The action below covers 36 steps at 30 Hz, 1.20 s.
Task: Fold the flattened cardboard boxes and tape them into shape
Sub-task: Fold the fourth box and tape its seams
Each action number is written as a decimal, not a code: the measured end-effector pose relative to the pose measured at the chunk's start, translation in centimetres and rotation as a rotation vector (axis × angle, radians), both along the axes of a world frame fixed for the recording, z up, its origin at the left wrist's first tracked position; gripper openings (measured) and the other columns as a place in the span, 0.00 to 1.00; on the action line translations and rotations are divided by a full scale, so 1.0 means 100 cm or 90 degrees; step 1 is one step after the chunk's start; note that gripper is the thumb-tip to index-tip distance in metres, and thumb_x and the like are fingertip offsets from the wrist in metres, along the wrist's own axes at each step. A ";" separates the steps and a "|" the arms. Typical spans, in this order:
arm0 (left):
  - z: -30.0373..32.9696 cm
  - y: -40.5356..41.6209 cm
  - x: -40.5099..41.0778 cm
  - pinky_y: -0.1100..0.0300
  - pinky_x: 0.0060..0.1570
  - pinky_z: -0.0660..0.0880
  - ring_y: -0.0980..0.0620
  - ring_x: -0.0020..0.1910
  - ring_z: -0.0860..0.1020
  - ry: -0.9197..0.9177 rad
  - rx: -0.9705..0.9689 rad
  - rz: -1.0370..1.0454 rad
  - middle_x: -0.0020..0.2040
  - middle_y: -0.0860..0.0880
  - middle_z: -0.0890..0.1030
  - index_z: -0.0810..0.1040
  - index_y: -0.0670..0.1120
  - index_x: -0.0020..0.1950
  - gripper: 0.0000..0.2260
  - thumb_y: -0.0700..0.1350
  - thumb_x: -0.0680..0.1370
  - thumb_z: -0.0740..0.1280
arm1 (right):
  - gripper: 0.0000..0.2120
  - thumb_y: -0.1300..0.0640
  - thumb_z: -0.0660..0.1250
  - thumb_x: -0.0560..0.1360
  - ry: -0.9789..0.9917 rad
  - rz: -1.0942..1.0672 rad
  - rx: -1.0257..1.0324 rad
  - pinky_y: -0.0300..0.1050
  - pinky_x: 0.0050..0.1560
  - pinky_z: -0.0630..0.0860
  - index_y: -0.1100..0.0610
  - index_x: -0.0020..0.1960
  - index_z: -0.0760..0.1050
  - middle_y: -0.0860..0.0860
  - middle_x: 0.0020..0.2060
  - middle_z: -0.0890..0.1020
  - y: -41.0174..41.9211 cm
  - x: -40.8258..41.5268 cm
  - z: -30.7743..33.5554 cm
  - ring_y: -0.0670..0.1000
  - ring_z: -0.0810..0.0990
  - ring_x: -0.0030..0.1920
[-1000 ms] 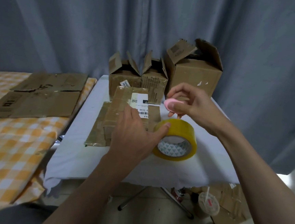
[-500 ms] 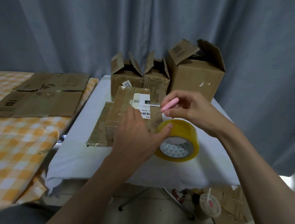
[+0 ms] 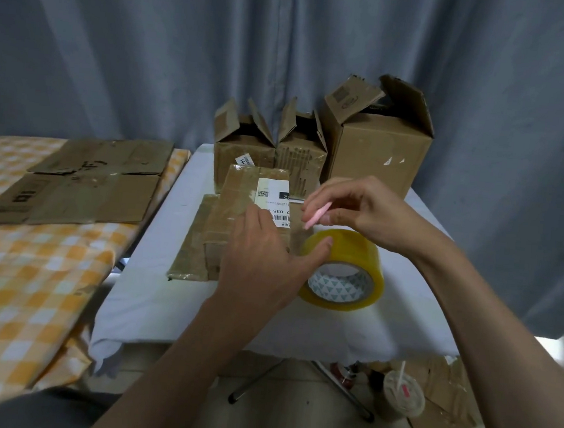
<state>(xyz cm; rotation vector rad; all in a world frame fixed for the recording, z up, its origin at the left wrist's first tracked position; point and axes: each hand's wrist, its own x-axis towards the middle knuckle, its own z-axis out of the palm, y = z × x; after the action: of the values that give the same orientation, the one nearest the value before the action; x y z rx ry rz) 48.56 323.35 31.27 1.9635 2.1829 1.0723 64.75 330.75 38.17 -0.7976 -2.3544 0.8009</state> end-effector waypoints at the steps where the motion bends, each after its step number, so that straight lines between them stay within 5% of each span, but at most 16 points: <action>1: 0.000 0.000 0.000 0.52 0.57 0.72 0.47 0.60 0.70 0.001 0.002 -0.003 0.61 0.45 0.71 0.67 0.44 0.70 0.43 0.75 0.69 0.53 | 0.12 0.71 0.70 0.75 -0.005 0.011 0.002 0.46 0.54 0.80 0.56 0.48 0.85 0.52 0.50 0.84 0.000 -0.001 0.000 0.50 0.83 0.53; 4: 0.000 0.000 -0.001 0.52 0.57 0.73 0.48 0.60 0.70 0.003 -0.011 -0.007 0.61 0.46 0.71 0.66 0.44 0.71 0.44 0.76 0.68 0.51 | 0.15 0.72 0.69 0.75 -0.039 0.026 -0.001 0.37 0.53 0.76 0.52 0.46 0.84 0.53 0.51 0.82 0.000 -0.002 0.002 0.48 0.82 0.53; 9: -0.002 0.001 -0.001 0.57 0.51 0.70 0.51 0.55 0.68 0.006 0.010 -0.011 0.55 0.48 0.69 0.68 0.43 0.69 0.43 0.76 0.69 0.51 | 0.17 0.71 0.69 0.75 -0.120 0.001 0.030 0.53 0.61 0.75 0.48 0.47 0.84 0.49 0.52 0.81 0.000 -0.007 0.003 0.48 0.79 0.57; 13: -0.002 0.001 -0.001 0.56 0.52 0.72 0.50 0.57 0.70 0.001 0.007 -0.014 0.56 0.47 0.70 0.67 0.43 0.69 0.43 0.75 0.69 0.51 | 0.16 0.71 0.69 0.74 -0.147 -0.014 0.040 0.53 0.61 0.75 0.51 0.47 0.86 0.49 0.52 0.81 -0.002 -0.010 0.005 0.48 0.78 0.56; 19: -0.003 0.002 -0.001 0.58 0.52 0.69 0.50 0.58 0.69 0.011 -0.006 -0.008 0.58 0.47 0.70 0.67 0.43 0.69 0.42 0.75 0.69 0.52 | 0.17 0.72 0.70 0.72 -0.171 -0.033 0.090 0.37 0.56 0.75 0.52 0.48 0.87 0.50 0.51 0.80 -0.006 -0.017 0.010 0.46 0.78 0.54; 23: -0.002 0.000 0.000 0.59 0.51 0.67 0.51 0.55 0.67 0.013 0.020 -0.013 0.54 0.48 0.69 0.69 0.42 0.66 0.40 0.73 0.70 0.55 | 0.18 0.74 0.69 0.71 -0.250 -0.029 0.168 0.24 0.48 0.66 0.54 0.47 0.87 0.50 0.49 0.81 -0.006 -0.026 0.007 0.43 0.75 0.50; 28: 0.000 -0.001 0.000 0.55 0.56 0.71 0.49 0.56 0.68 0.012 0.017 0.001 0.56 0.48 0.70 0.69 0.41 0.66 0.41 0.74 0.69 0.55 | 0.17 0.77 0.68 0.71 -0.123 -0.198 0.194 0.20 0.43 0.66 0.60 0.48 0.87 0.53 0.44 0.82 0.009 -0.013 0.001 0.44 0.76 0.44; 30: 0.000 -0.001 0.000 0.54 0.57 0.72 0.49 0.58 0.68 0.013 0.010 -0.001 0.57 0.47 0.70 0.69 0.42 0.67 0.42 0.74 0.69 0.54 | 0.17 0.76 0.66 0.72 -0.165 -0.279 0.140 0.22 0.43 0.65 0.60 0.51 0.87 0.54 0.46 0.85 0.019 -0.001 -0.006 0.44 0.77 0.47; 36: 0.000 -0.001 0.000 0.51 0.62 0.71 0.47 0.63 0.68 0.022 -0.015 -0.002 0.63 0.46 0.70 0.67 0.42 0.70 0.44 0.75 0.69 0.51 | 0.09 0.64 0.69 0.75 -0.270 -0.316 -0.191 0.50 0.61 0.78 0.58 0.52 0.86 0.54 0.50 0.86 0.025 0.028 -0.028 0.52 0.82 0.56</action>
<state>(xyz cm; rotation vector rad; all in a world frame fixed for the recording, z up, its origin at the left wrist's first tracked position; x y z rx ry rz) 48.55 323.29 31.29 1.9911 2.1978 1.0141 67.51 333.23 35.39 -1.7424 -2.2371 0.8316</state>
